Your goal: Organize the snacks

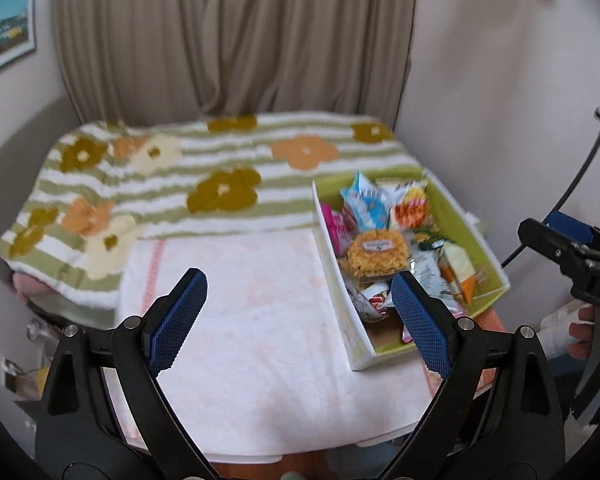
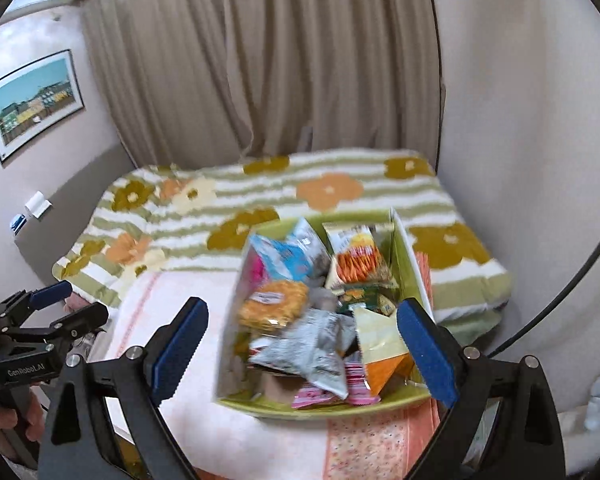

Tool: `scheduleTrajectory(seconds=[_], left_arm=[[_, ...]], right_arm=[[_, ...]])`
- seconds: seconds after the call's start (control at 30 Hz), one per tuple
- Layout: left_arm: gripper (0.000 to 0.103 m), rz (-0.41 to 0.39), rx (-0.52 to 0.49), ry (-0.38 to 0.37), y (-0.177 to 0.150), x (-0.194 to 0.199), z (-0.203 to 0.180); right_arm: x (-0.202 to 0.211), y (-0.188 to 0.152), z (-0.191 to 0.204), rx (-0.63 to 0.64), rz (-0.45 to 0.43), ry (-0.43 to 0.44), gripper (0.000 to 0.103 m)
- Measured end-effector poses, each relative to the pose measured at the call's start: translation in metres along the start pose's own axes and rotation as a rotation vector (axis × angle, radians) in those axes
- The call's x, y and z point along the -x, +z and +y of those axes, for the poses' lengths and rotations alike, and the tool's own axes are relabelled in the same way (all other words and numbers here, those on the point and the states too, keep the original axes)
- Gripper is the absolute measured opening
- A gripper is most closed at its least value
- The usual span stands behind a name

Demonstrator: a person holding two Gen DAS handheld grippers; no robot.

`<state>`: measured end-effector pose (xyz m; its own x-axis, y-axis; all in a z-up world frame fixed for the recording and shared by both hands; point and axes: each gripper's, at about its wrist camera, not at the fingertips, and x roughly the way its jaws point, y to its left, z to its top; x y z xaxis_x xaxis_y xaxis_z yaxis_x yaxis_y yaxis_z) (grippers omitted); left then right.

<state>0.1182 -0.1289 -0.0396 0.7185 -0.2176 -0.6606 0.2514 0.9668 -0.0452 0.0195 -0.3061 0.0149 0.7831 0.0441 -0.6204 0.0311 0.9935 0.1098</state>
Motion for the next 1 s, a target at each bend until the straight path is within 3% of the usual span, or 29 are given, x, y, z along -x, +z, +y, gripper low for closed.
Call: scheduleTrajectory(seconds=[0.1,0.17,0.27,0.37,0.6,1.0], left_arm=[[0.094,-0.071,-0.003,0.016,-0.010,0.043,0.010],[0.103,-0.122,-0.006,0.045,-0.019,0.069,0.014],[0.103,-0.193,-0.016,0.049,-0.037,0.103,0.020],[0.103,-0.212,-0.032,0.059,-0.050,0.121,0.021],[0.103,-0.245,-0.009,0.051,-0.069,0.147,0.026],[0.103,-0.268,-0.009,0.061,-0.072,0.159,0.024]], right_arm=[[0.032,-0.009,0.024,0.020,-0.056,-0.015,0.094],[0.052,-0.018,0.040,0.043,-0.087,-0.035,0.094],[0.071,-0.032,0.055,0.063,-0.121,-0.071,0.094],[0.084,-0.043,0.065,0.057,-0.126,-0.087,0.095],[0.105,-0.060,0.076,0.057,-0.155,-0.122,0.095],[0.115,-0.063,0.079,0.049,-0.179,-0.125,0.095]])
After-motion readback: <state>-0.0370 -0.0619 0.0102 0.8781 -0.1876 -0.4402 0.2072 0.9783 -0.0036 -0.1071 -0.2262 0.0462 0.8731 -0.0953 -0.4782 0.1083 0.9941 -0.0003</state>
